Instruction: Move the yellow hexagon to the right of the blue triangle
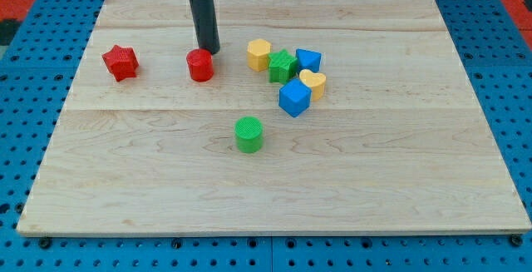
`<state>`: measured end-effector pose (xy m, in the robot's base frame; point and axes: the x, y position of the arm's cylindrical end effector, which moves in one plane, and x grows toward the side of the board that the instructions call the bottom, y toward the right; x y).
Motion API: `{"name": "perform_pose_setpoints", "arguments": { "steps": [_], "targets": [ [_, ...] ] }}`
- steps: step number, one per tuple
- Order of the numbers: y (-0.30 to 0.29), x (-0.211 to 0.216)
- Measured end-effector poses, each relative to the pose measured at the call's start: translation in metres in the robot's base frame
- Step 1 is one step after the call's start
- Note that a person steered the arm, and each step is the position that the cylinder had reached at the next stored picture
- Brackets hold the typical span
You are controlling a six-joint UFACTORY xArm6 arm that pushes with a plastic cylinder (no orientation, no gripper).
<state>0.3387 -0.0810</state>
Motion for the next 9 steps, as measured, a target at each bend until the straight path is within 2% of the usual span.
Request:
{"name": "perform_pose_setpoints", "arguments": {
  "steps": [2,3,4,5,6,8,9],
  "targets": [
    [0.088,-0.012],
    [0.117,-0.033],
    [0.151,-0.03],
    [0.158,-0.043],
    [0.143,-0.018],
    [0.257,0.004],
    [0.263,0.021]
  ]
}}
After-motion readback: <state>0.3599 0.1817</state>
